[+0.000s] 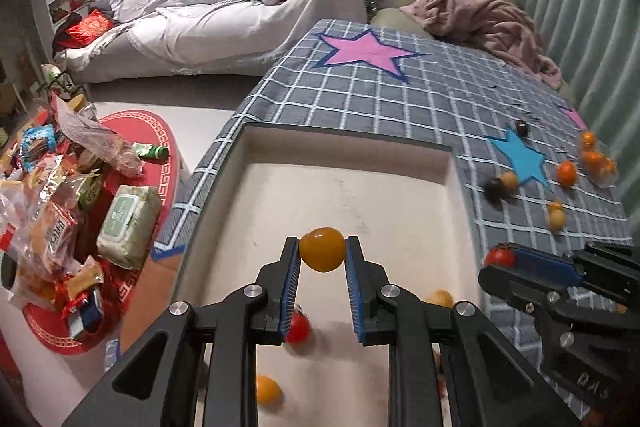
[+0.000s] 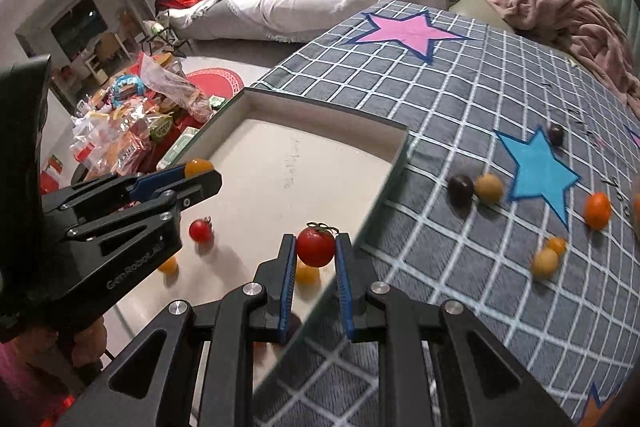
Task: Organize fruits
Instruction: 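Carry both tomatoes into the white tray and open both tools, then move both tools back over the remaining fruits on the tablecloth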
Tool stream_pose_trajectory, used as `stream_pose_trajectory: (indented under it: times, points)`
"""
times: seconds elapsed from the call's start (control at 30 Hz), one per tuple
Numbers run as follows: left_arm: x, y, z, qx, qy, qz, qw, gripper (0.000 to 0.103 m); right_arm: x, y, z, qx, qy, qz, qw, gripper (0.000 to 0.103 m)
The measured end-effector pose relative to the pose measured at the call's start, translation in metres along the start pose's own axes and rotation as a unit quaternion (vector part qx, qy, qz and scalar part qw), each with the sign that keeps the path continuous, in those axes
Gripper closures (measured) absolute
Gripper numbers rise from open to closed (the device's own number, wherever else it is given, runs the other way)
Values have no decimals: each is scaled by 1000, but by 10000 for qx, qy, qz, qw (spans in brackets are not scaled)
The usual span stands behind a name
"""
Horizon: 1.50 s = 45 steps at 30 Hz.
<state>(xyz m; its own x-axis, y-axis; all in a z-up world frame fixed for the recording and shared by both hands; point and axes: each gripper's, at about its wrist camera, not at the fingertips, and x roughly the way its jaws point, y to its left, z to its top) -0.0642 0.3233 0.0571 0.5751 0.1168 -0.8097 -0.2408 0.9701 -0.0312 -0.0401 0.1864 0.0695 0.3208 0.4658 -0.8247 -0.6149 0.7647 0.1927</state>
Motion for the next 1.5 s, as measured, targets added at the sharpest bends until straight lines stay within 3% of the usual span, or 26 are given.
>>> stream_pose_trajectory:
  times: [0.27,0.73,0.97,1.0,1.07,1.13,1.17,1.2,1.5]
  points:
    - [32,4,10,19,299,307,9991,79,33,-1,17,-21,202,-44,9998,82]
    - [56,2,10,43,674,453,9967,79,58,7,16,-437,426,-370,9975,81]
    - [58,4,6,86,807,502,9954,77,51,12,16,-495,314,-410,9974,53]
    - [57,5,5,79,815,491,9954,72,48,10,16,-444,288,-319,9981,51]
    - [54,9,5,-2,731,622,9954,23,42,8,16,-381,226,-282,9986,46]
    - [46,13,4,-148,509,699,9961,20,33,6,15,-331,112,-212,9992,30]
    - [45,14,4,-171,518,672,9963,20,27,4,15,-298,39,-371,9989,17]
    - [45,14,5,-176,556,611,9964,20,24,3,15,-301,3,-433,9986,12]
    - [21,-25,1,261,370,448,9980,20,-11,-49,-15,341,-172,-564,9977,12]
